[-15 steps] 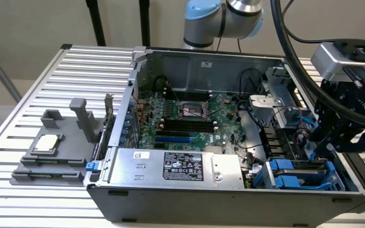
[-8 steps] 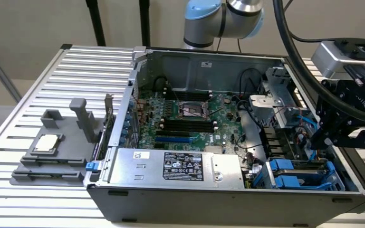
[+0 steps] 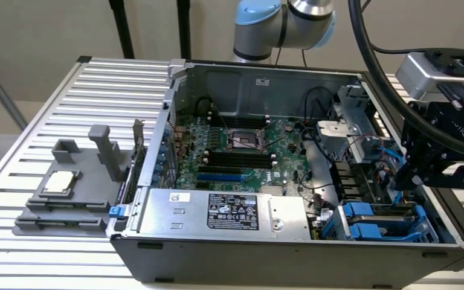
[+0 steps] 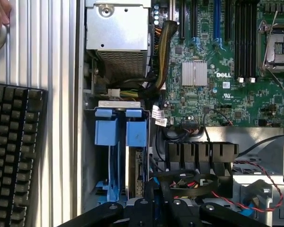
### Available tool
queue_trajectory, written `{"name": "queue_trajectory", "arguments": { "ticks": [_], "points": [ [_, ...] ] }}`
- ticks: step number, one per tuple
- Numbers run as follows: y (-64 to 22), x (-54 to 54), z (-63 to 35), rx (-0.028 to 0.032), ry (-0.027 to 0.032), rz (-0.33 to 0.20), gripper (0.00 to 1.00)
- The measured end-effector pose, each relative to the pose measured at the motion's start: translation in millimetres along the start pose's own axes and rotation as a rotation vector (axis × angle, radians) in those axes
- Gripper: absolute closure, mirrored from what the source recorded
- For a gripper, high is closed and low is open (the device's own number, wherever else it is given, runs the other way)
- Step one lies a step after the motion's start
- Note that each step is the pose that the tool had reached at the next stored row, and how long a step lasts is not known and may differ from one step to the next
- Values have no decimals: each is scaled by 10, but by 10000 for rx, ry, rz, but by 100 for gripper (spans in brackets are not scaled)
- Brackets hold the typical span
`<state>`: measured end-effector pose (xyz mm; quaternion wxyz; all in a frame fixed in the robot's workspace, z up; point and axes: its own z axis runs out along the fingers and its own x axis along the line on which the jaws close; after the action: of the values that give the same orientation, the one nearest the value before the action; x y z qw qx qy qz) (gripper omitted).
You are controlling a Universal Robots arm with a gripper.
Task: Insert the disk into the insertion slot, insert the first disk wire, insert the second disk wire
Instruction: 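Insert the second disk wire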
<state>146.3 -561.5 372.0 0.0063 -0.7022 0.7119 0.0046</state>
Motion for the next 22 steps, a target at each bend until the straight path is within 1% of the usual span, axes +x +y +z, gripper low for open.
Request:
{"name": "queue_trajectory", "arguments": {
  "ticks": [8, 9, 16, 21, 22],
  "points": [
    [43, 6, 0, -1, -1, -53, 81],
    [43, 6, 0, -1, 0, -56, 74],
    [84, 7, 0, -1, 0, -78, 74],
    [89, 7, 0, -1, 3, -80, 74],
    [89, 7, 0, -1, 3, -81, 76]
  ]
}}
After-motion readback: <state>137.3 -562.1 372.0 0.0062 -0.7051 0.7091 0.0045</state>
